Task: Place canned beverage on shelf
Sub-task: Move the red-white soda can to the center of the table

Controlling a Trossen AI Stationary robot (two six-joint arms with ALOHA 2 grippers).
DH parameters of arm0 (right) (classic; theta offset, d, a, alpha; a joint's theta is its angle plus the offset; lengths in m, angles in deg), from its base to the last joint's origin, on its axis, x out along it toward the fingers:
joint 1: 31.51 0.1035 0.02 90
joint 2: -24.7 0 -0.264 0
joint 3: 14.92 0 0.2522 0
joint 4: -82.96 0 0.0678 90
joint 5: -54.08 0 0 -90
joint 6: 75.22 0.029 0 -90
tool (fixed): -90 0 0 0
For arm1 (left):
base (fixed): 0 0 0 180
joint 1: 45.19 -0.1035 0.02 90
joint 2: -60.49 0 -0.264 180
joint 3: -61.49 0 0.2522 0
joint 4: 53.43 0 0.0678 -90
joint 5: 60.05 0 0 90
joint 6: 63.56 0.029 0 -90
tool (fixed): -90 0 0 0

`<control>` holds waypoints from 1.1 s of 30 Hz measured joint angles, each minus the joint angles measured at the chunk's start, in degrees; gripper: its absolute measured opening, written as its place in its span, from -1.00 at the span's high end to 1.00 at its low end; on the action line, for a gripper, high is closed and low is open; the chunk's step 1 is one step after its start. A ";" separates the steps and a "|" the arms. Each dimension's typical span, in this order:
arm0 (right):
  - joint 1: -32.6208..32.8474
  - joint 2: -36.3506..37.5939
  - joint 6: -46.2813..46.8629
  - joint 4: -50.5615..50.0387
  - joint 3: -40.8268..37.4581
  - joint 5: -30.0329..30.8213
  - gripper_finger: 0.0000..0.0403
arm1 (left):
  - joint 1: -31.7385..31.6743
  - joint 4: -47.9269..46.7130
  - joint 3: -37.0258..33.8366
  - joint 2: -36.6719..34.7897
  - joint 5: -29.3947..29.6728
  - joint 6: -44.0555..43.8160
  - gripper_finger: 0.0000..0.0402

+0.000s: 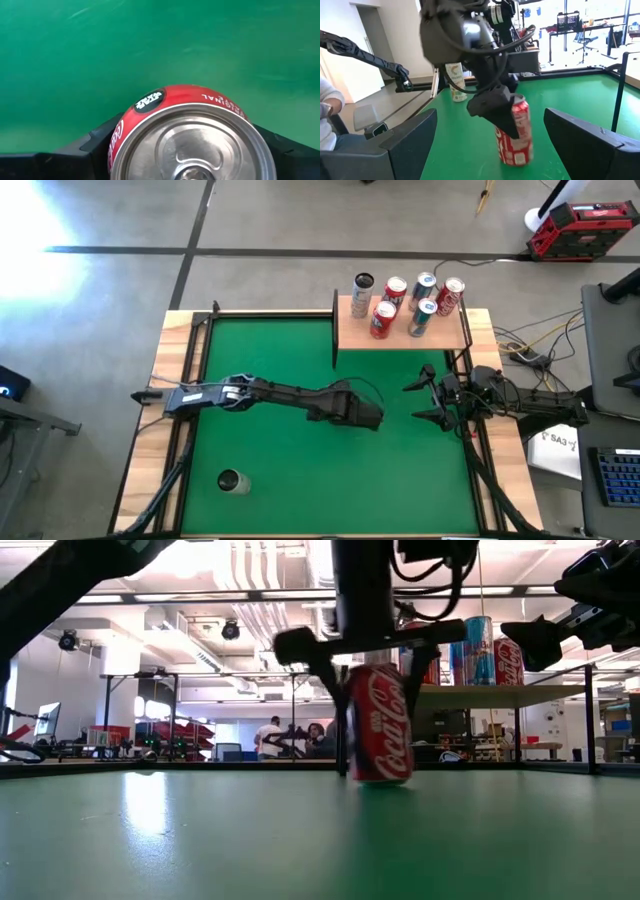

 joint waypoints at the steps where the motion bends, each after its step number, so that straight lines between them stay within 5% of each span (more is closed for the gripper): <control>1: -0.01 0.00 0.00 0.00 -0.01 0.00 -0.78 | -0.51 1.30 0.00 0.00 0.02 2.47 -0.41; 17: 0.01 0.00 -0.01 0.00 0.00 0.00 -0.78 | -9.04 6.49 0.00 -0.04 -1.45 23.11 -0.41; 33: 0.01 0.00 0.01 -0.02 0.00 0.00 -0.78 | -11.01 7.04 -0.39 -0.04 -2.53 25.06 -0.43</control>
